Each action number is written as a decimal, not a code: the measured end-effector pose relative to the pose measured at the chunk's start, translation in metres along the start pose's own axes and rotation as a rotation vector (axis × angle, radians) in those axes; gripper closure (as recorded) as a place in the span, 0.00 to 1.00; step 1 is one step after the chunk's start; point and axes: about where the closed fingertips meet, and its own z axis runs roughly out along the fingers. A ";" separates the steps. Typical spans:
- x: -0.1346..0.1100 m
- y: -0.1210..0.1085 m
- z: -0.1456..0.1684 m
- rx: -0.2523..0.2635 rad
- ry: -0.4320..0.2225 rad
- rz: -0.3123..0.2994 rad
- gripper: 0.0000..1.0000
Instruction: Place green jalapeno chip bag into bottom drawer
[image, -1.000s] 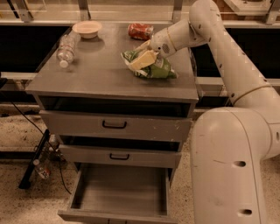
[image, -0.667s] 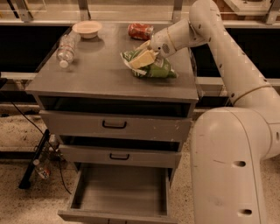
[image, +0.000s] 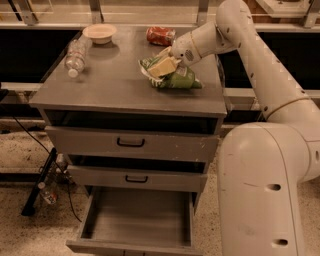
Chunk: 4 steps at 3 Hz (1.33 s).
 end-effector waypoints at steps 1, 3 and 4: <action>-0.022 -0.004 -0.026 0.105 -0.014 -0.105 1.00; -0.068 0.038 -0.106 0.373 -0.036 -0.350 1.00; -0.060 0.056 -0.129 0.439 -0.041 -0.356 1.00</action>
Offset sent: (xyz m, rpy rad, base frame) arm -0.0641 -0.0579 0.1506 -0.0473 -0.6631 -0.1769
